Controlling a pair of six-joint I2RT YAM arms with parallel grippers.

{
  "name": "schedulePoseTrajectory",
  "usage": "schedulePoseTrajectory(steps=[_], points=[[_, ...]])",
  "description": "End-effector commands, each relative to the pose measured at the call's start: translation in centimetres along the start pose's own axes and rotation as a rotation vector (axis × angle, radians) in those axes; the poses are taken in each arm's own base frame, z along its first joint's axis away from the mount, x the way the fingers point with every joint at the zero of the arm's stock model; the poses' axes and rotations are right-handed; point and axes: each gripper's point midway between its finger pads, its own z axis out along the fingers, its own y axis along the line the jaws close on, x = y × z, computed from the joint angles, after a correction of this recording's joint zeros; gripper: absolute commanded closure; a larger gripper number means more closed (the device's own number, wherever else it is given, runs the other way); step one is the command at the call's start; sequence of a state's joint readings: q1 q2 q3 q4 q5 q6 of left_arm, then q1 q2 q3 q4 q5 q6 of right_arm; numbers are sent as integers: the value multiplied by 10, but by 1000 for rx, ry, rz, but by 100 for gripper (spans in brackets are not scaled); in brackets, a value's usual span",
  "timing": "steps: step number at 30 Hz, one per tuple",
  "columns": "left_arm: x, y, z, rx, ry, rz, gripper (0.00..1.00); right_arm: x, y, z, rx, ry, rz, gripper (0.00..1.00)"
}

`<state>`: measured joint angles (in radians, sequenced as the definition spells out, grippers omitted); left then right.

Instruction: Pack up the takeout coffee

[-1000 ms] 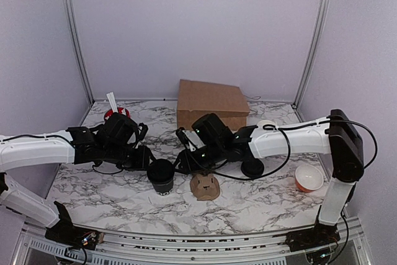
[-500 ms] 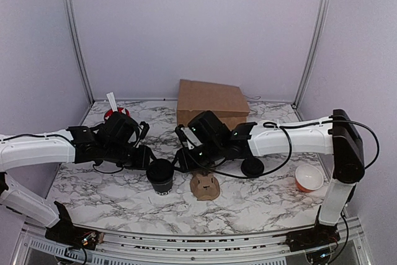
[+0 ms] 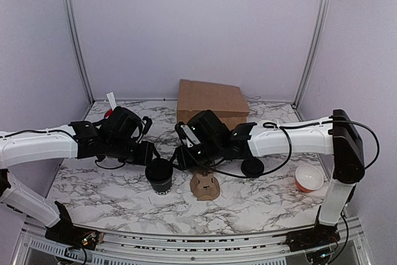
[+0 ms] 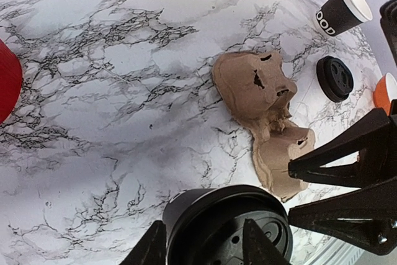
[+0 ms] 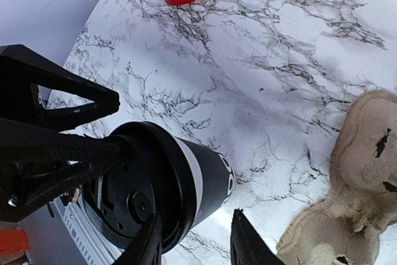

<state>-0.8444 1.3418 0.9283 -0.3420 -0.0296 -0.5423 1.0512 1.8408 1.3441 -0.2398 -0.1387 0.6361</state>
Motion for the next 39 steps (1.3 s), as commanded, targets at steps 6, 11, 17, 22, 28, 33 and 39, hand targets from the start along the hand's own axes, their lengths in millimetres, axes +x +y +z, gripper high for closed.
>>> schedulePoseTrajectory(steps=[6,11,17,22,28,33,39], points=[[-16,3,-27,-30,-53,-14,55,-26,12,-17,-25,-67,-50,63],[6,9,-34,8,-19,-114,55,-27,7,-19,-77,-33,-76,63],[26,7,-35,78,9,-202,58,-34,-2,-20,-85,-18,-110,63],[32,1,-31,105,22,-216,62,-35,-5,-16,-82,-9,-123,63],[36,0,-25,94,42,-196,68,-33,-7,-15,-79,-6,-114,64],[33,1,-22,74,46,-168,72,-32,-8,-16,-74,-9,-107,64],[26,-1,-22,60,39,-133,76,-30,-11,-18,-65,-10,-103,64]])
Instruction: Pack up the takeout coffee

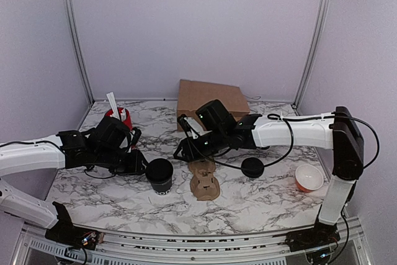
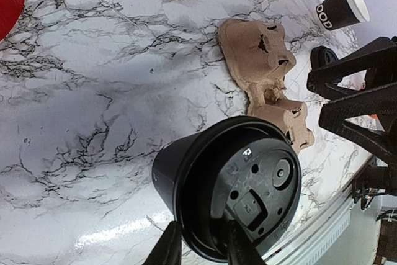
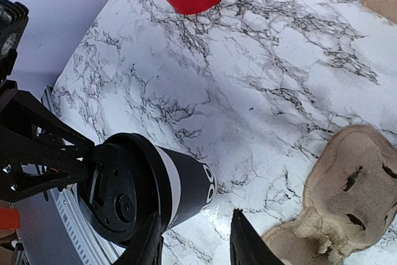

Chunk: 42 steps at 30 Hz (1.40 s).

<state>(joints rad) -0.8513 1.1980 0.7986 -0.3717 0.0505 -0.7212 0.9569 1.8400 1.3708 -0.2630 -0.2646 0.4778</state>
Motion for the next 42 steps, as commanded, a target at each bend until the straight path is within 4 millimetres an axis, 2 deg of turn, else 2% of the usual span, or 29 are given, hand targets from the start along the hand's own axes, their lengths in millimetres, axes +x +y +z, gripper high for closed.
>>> schedulePoseTrajectory(steps=[1,11,19,31,38,42], points=[[-12,-10,-5,2,-25,47,76,-7,5,-8,-6,-24,-5,64],[-19,-11,0,-32,-15,108,85,-3,1,-10,6,-21,3,64],[-21,-11,-2,-51,-7,131,84,-1,0,-12,10,-22,6,64],[-12,-11,-12,-63,34,134,77,0,-1,-10,10,-18,7,64],[-9,-16,-10,-63,43,145,77,0,-1,-10,10,-20,10,64],[-8,-16,-8,-73,46,159,82,0,-1,-11,12,-21,10,64]])
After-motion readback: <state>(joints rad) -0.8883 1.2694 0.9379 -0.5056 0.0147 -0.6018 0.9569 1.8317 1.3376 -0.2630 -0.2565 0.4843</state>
